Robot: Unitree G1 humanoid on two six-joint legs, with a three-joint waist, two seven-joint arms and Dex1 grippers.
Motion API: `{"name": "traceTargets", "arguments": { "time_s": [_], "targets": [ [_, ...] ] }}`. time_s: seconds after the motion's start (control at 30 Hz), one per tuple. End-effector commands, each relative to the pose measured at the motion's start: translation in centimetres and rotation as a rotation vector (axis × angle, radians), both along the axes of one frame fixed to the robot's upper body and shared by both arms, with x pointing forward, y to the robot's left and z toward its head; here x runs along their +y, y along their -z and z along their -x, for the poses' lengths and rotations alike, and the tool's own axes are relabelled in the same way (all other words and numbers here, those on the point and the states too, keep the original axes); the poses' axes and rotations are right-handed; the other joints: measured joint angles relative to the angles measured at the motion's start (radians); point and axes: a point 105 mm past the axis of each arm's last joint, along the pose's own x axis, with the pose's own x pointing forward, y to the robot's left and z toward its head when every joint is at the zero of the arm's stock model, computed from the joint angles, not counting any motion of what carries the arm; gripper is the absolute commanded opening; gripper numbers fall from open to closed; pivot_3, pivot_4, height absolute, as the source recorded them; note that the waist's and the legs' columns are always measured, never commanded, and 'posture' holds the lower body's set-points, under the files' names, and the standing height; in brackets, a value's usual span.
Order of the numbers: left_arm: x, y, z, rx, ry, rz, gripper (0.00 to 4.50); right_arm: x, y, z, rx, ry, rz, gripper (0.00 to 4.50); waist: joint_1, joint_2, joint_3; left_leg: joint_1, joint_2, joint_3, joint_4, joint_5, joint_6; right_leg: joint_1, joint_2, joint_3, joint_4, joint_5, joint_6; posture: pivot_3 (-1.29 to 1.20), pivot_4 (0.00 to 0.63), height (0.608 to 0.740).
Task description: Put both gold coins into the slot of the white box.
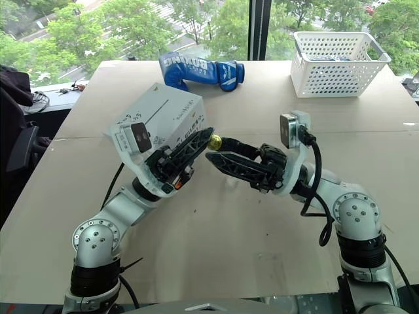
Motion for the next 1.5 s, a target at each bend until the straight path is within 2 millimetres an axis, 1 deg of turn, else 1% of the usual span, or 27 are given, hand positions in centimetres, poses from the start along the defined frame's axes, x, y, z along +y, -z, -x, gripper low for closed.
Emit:
{"name": "traceTargets", "arguments": {
  "time_s": [0.03,0.2,0.4,0.53,0.67,0.8,0.87,0.97,1.03,1.13,1.2,1.27,1.3,1.4,1.5],
  "targets": [
    [-0.7,-0.8,0.9,-0.03,0.051,0.016,0.0,-0.1,0.2,-0.2,-0.007,0.032,0.026,3.46,0.001,0.0,0.0,0.0,0.0,0.0,0.0,0.0,0.0,0.0,0.0,0.0,0.0,0.0,0.0,0.0,0.15,0.74],
    [-0.6,-1.0,0.9,-0.03,0.047,0.025,0.0,-0.9,0.7,-0.8,0.002,0.073,0.049,3.46,0.001,0.0,0.0,0.0,0.0,0.0,0.0,0.0,0.0,0.0,0.0,0.0,0.0,0.0,0.0,0.0,0.15,0.74],
    [-0.4,-1.1,0.9,-0.03,0.036,0.028,0.0,-1.5,1.2,-1.1,0.013,0.09,0.061,3.46,0.002,0.0,0.0,0.0,0.0,0.0,0.0,0.0,0.0,0.0,0.0,0.0,0.0,0.0,0.0,0.0,0.15,0.74],
    [0.0,-1.7,1.1,-0.061,0.017,0.013,0.0,-2.2,1.6,-1.4,0.016,0.109,0.075,3.46,0.001,0.0,0.0,-0.001,0.0,0.0,0.0,0.0,0.0,0.0,0.0,0.0,-0.001,0.0,0.0,0.0,0.15,0.74],
    [0.4,-3.6,1.6,-0.146,-0.014,-0.034,0.0,-3.3,2.3,-2.0,-0.035,0.145,0.15,3.46,0.004,0.0,0.0,-0.001,0.0,-0.001,0.0,0.0,0.0,0.0,0.0,-0.001,-0.001,0.0,0.0,0.0,0.15,0.74],
    [1.1,-5.9,2.3,-0.241,-0.091,-0.097,0.0,-4.7,2.6,-3.5,-0.184,0.197,0.256,3.46,0.003,-0.001,0.001,-0.002,0.0,-0.001,0.0,0.0,0.0,0.0,0.0,-0.001,-0.003,0.0,0.0,0.0,0.15,0.74],
    [1.5,-6.7,2.6,-0.277,-0.129,-0.126,0.0,-5.0,2.7,-3.8,-0.258,0.193,0.307,3.46,0.002,-0.001,0.002,-0.002,0.0,-0.001,0.0,0.002,-0.003,0.0,0.0,-0.001,-0.003,0.0,0.0,0.0,0.15,0.74],
    [2.9,-8.2,2.7,-0.331,-0.249,-0.185,0.0,-4.9,2.0,-4.2,-0.381,0.179,0.345,3.46,-0.001,-0.002,0.004,-0.002,0.0,-0.001,0.0,0.002,-0.004,0.0,0.001,-0.001,-0.003,0.0,0.0,0.0,0.15,0.74],
    [3.8,-8.7,2.4,-0.357,-0.342,-0.254,0.0,-4.7,1.1,-4.6,-0.436,0.18,0.344,3.46,0.002,-0.002,0.005,-0.002,0.001,-0.002,0.0,0.003,-0.004,0.0,0.002,-0.002,-0.003,0.0,0.001,0.0,0.15,0.74],
    [5.3,-9.5,1.3,-0.368,-0.493,-0.347,0.0,-4.3,0.3,-4.9,-0.498,0.166,0.356,3.46,0.003,-0.004,0.007,-0.003,0.001,-0.002,0.0,0.003,-0.005,0.0,0.001,-0.003,-0.004,0.0,0.0,0.0,0.15,0.74],
    [6.7,-10.1,-0.3,-0.367,-0.646,-0.449,0.0,-3.5,-0.5,-4.9,-0.56,0.14,0.355,3.46,0.008,-0.005,0.008,-0.003,0.001,-0.002,0.0,0.003,-0.005,0.0,0.001,-0.004,-0.004,0.0,0.0,0.0,0.15,0.74],
    [7.4,-10.1,-1.3,-0.353,-0.72,-0.523,0.0,-2.9,-1.1,-4.9,-0.6,0.132,0.35,3.46,0.011,-0.005,0.008,-0.003,0.001,-0.002,0.0,0.003,-0.005,0.0,0.001,-0.007,-0.005,0.0,0.0,0.0,0.15,0.74],
    [7.8,-9.7,-1.8,-0.342,-0.762,-0.574,0.0,-2.6,-1.5,-4.9,-0.619,0.136,0.344,3.46,0.013,-0.005,0.008,-0.003,0.0,-0.002,0.0,0.003,-0.005,0.0,0.001,-0.008,-0.005,0.001,0.001,0.0,0.15,0.74],
    [9.0,-9.5,-2.9,-0.312,-0.86,-0.612,0.0,-2.0,-2.3,-5.0,-0.667,0.145,0.327,3.46,0.02,-0.005,0.008,-0.004,0.0,-0.003,0.0,0.003,-0.005,0.0,0.001,-0.009,-0.006,0.001,0.001,0.0,0.15,0.74],
    [9.6,-9.2,-3.7,-0.283,-0.913,-0.635,0.0,-1.9,-2.6,-5.4,-0.671,0.181,0.318,3.46,0.022,-0.004,0.008,-0.005,0.001,-0.004,-0.001,0.003,-0.005,-0.001,0.001,-0.01,-0.007,0.001,0.001,0.0,0.15,0.74]
  ]
}}
